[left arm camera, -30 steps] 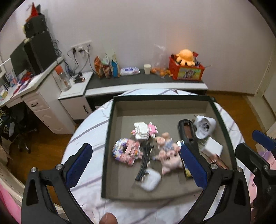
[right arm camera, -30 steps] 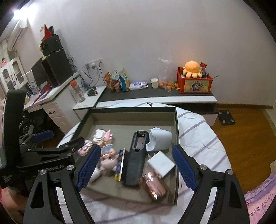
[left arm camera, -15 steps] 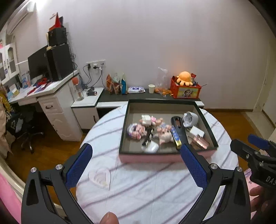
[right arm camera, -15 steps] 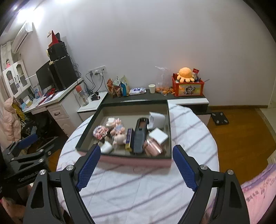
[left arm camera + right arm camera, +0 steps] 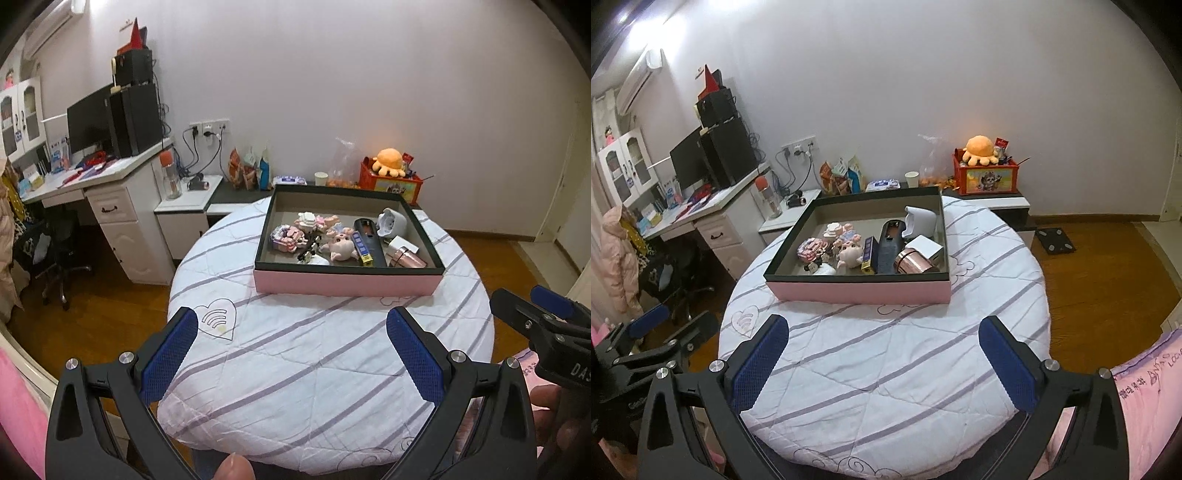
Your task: Organize rigid objects
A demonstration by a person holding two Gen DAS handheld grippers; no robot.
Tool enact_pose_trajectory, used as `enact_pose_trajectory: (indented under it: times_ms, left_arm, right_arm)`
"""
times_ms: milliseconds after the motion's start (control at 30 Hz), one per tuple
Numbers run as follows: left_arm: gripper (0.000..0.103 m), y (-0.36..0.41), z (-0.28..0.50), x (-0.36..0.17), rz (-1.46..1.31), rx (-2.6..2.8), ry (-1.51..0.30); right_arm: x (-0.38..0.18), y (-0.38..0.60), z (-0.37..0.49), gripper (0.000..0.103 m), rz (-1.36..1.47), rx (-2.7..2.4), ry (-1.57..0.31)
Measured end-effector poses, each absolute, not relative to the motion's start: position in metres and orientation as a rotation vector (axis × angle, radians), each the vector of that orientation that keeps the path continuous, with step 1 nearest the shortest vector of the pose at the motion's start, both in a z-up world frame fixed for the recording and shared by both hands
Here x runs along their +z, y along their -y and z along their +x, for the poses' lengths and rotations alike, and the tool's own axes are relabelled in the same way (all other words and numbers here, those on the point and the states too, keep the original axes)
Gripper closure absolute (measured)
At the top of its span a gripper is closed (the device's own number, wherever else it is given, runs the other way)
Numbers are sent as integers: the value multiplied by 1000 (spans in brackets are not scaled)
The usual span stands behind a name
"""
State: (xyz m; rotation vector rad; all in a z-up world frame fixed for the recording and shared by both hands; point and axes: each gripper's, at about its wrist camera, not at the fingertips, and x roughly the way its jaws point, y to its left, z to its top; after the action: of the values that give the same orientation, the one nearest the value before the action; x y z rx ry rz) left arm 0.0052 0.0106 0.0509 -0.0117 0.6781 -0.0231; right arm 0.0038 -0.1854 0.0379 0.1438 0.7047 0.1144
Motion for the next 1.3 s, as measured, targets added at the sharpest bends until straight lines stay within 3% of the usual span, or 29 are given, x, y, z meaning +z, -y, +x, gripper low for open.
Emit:
enact_pose_trajectory:
  times_ms: [600,1300]
  left_arm:
    - [0,-7,-48,75,4,-6,-590]
    - [0,-8,-44,78,20,17,-595]
  right_arm:
    - [69,173,-58,0,59,68,-587]
    - [71,165,-55,0,53,73,-565]
